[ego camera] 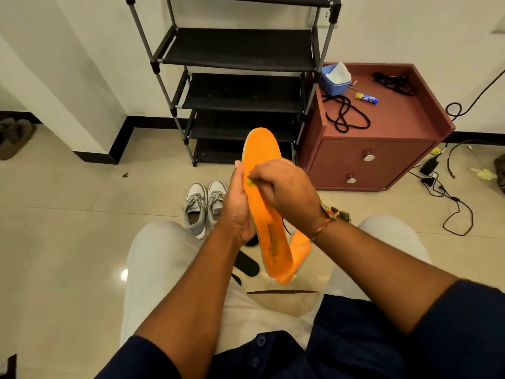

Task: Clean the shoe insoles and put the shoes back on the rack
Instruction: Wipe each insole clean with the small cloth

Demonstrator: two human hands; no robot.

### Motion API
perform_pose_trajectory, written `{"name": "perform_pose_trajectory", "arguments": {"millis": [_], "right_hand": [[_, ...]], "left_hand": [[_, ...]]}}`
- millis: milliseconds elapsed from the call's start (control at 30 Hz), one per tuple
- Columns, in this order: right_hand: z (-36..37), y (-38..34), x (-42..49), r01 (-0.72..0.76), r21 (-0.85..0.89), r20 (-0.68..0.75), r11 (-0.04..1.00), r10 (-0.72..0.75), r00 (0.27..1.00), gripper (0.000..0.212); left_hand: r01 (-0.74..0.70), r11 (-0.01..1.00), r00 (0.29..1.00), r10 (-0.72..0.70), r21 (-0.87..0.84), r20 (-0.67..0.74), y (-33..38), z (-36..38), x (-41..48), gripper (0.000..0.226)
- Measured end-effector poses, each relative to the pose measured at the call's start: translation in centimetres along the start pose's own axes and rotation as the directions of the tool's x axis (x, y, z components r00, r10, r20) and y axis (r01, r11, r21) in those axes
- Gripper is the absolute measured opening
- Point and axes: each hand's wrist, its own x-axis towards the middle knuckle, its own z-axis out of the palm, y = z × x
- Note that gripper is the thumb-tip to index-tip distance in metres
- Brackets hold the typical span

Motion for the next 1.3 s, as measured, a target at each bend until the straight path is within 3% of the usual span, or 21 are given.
{"name": "perform_pose_trajectory", "arguments": {"millis": [167,333,533,733,967,1133,1300], "right_hand": [[-1.6,1.2,4.4,-0.054,-0.032,-0.180,0.998,0.048,0.983,0.017],[-2.5,2.1,6.1,-0.281,0.075,-0.222,0.957,0.290,0.931,0.014],[-1.8,-0.4,4.6,-0.111,0.089,-0.152,0.990,0.124,0.981,0.010],[-1.9,2.5,5.2,-0.323,0.061,-0.243,0.944,0.328,0.913,0.010],[-1.7,0.2,4.2,-0.163,0.072,-0.162,0.984,0.172,0.972,0.010],[-2.0,3.0,5.0,-0.345,0.124,-0.273,0.930,0.366,0.890,0.010],[-1.1,0.4,3.3,-0.257,0.145,-0.163,0.956,0.279,0.946,0.011]], "left_hand": [[-0.002,0.994,0.999,-0.004,0.113,0.052,0.4,0.1,-0.1,0.065],[-0.015,0.988,0.998,0.006,0.151,0.057,0.5,-0.2,0.0,0.065],[-0.060,0.987,0.998,0.057,0.152,0.023,0.5,-0.1,0.1,0.061],[-0.047,0.989,0.998,0.042,0.140,0.038,0.7,-0.3,0.1,0.067],[-0.087,0.982,0.996,0.084,0.170,0.025,0.5,-0.1,0.1,0.061],[-0.050,0.984,0.999,0.047,0.169,0.025,0.6,0.1,0.0,0.068],[-0.074,0.992,0.997,0.073,0.106,0.010,0.6,0.3,0.0,0.059]]}}
